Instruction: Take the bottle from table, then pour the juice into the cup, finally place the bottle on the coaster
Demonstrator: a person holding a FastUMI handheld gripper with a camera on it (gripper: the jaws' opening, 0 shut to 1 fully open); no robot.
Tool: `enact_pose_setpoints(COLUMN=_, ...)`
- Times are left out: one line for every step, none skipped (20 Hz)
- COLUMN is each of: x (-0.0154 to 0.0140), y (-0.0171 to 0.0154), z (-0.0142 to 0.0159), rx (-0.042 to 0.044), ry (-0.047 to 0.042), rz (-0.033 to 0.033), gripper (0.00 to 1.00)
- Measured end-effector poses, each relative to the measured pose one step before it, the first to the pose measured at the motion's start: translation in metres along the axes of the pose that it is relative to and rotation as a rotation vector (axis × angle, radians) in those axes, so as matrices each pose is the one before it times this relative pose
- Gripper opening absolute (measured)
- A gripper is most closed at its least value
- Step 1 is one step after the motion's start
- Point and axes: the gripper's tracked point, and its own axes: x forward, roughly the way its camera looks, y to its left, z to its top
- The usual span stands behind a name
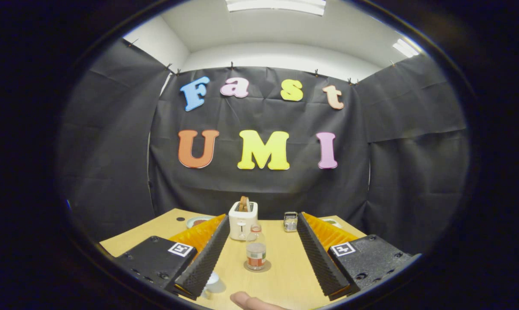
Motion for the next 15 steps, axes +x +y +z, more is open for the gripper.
enact_pose_setpoints(x=-0.0052, y=-0.00415, z=0.00347, rx=0.00501, ry=0.00585, rz=-0.00502, gripper=1.0)
enact_pose_setpoints(x=-0.00637, y=-0.00363, z=0.00311, rx=0.00589, ry=0.00561, rz=0.0001, gripper=1.0)
enact_pose_setpoints(x=-0.00515, y=-0.0043, z=0.00363, rx=0.00967, ry=0.00371, rz=-0.00502, gripper=1.0)
enact_pose_setpoints(x=-0.00604, y=-0.00508, z=0.00409, rx=0.01227, ry=0.00192, rz=-0.00585, gripper=1.0)
enact_pose_setpoints(x=-0.00525, y=-0.0043, z=0.00447, rx=0.01276, ry=-0.00037, rz=0.0026, gripper=1.0)
enact_pose_setpoints(x=-0.00584, y=-0.0009, z=0.00294, rx=0.01062, ry=0.00012, rz=0.00584, gripper=1.0)
enact_pose_setpoints(x=-0.00576, y=-0.00524, z=0.00201, rx=0.00276, ry=0.00458, rz=-0.0029, gripper=1.0)
enact_pose_setpoints(x=-0.00595, y=-0.00756, z=0.00495, rx=-0.00059, ry=-0.0074, rz=-0.00493, gripper=1.0)
enact_pose_setpoints(x=-0.00528, y=-0.00458, z=0.00761, rx=-0.00093, ry=-0.01589, rz=-0.00525, gripper=1.0)
enact_pose_setpoints(x=-0.00674, y=-0.0042, z=0.00422, rx=-0.00153, ry=-0.01073, rz=-0.00326, gripper=1.0)
enact_pose_setpoints(x=-0.00488, y=-0.00137, z=0.00314, rx=-0.00152, ry=-0.00465, rz=0.00301, gripper=1.0)
enact_pose_setpoints(x=-0.0046, y=0.00071, z=-0.0013, rx=0.00408, ry=0.0012, rz=0.01014, gripper=1.0)
enact_pose_setpoints(x=-0.00431, y=0.00093, z=0.00117, rx=0.00433, ry=0.00077, rz=0.01226, gripper=1.0)
enact_pose_setpoints(x=-0.00326, y=0.00012, z=0.00084, rx=0.0007, ry=0.00147, rz=0.00676, gripper=1.0)
enact_pose_setpoints(x=-0.00164, y=-0.00039, z=0.00382, rx=-0.00919, ry=-0.01211, rz=0.00079, gripper=1.0)
